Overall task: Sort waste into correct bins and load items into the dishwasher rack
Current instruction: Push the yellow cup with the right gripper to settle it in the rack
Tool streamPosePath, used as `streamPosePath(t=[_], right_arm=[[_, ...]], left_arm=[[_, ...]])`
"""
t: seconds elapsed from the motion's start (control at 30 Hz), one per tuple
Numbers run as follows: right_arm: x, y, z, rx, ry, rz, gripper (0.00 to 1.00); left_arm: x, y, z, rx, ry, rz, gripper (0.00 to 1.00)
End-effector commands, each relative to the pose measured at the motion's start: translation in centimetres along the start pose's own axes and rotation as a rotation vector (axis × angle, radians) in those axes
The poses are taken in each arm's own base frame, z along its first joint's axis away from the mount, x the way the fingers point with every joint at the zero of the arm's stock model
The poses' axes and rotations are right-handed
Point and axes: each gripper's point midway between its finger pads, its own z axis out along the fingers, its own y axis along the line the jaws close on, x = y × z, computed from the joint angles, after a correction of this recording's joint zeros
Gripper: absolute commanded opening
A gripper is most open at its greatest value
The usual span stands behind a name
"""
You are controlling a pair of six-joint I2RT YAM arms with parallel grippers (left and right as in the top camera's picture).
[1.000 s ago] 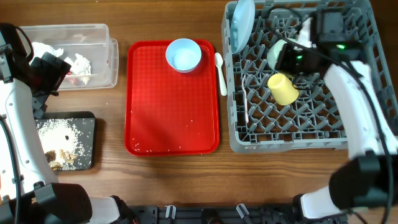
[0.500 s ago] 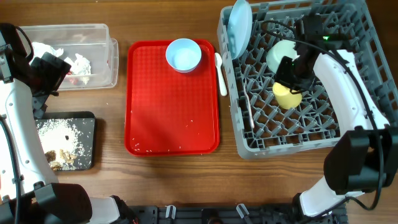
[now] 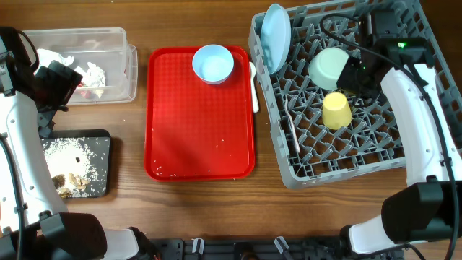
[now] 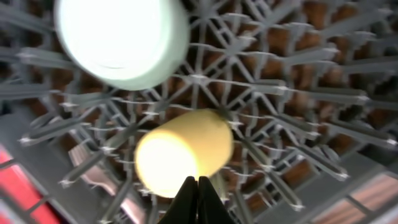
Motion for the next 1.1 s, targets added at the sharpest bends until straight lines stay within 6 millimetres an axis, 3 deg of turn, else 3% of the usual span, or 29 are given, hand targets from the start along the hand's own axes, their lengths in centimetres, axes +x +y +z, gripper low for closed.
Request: streamPosePath(t=[0.0,0.1,0.27,0.53,0.7,0.83,0.93,1.0,1.07], right_arm=[[0.5,1.7,0.4,-0.093,0.031,-0.063,0.04],[1.7,1.5,2.9,-0.067,0.088,-0.070,0.04],[2.5,1.0,5.1,-0.023,0.136,-0.074,0.04],[2.7,0.9,6.4,-0.010,0.144,-0.081,0.04],[2.2,-3.2,5.6,0.221,0.100,-0.020,0.04],[1.7,-4.0,3.5,0.264,0.084,0.013,0.04],[1.7,-1.6,2.3,0.136,0.094,-0.019,0.04],[2.1,3.1,1.3,-0.116,0.103,-0.177,0.06],[3.2,9.8,-0.8,-0.456,0.081,-0.422,0.21]], left_arm=[[-0.3,0.3,0.0,-0.011,-0.010,-0.008,1.00],[-0.3,0.3,0.0,-0.011,-0.010,-0.008,1.00],[-0.3,0.3,0.0,-0.011,-0.010,-0.008,1.00],[-0.3,0.3,0.0,-0.011,-0.010,-0.008,1.00],[-0.3,0.3,0.0,-0.011,-0.010,-0.008,1.00],[-0.3,0.3,0.0,-0.011,-0.010,-0.008,1.00],[-0.3,0.3,0.0,-0.011,-0.010,-0.008,1.00],[-0.3,0.3,0.0,-0.011,-0.010,-0.008,1.00],[-0.3,0.3,0.0,-0.011,-0.010,-0.008,1.00]])
